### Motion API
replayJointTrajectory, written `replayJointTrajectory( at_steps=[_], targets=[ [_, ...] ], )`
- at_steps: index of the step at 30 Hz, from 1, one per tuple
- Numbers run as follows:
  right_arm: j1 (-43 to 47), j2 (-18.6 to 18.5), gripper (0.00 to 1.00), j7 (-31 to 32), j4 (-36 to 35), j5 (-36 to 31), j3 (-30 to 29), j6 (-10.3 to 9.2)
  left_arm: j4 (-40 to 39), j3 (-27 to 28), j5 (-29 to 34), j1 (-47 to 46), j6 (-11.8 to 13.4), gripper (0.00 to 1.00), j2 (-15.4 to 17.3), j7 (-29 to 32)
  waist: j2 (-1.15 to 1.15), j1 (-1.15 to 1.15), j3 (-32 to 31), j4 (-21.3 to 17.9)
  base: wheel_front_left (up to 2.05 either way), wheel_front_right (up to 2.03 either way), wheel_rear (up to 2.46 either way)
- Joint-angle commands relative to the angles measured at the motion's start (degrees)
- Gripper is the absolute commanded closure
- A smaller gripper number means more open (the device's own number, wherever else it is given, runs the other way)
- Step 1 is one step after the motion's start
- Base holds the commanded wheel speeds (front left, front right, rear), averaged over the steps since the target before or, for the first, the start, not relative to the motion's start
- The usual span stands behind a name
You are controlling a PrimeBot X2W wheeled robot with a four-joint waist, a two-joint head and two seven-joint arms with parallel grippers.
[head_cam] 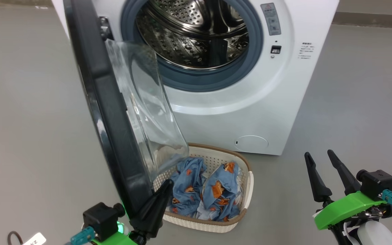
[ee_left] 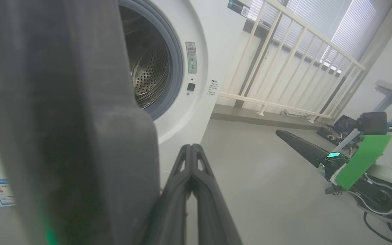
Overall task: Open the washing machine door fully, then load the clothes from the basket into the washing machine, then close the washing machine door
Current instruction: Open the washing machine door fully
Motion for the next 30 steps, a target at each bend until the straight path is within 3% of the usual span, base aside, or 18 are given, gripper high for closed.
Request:
replayJointTrajectory(
  at_steps=[1,30],
  targets=[
    [-1.11,-0.53,0.00,-0.77,-1.06,0.56,1.11,0.43,-1.32,3.52,-0.48,-1.71,1.15,1.00,1.57,-0.20,0.00,0.00,-0.19,0.67,0.00,0.00,0.00],
    [-0.88,0.05,0.00,-0.77,-1.27,0.39,1.01,0.43,-1.69,7.51,-1.83,-1.72,5.24,1.00,5.19,1.74,0.00,0.00,0.53,9.38,0.00,0.00,0.00]
  ],
)
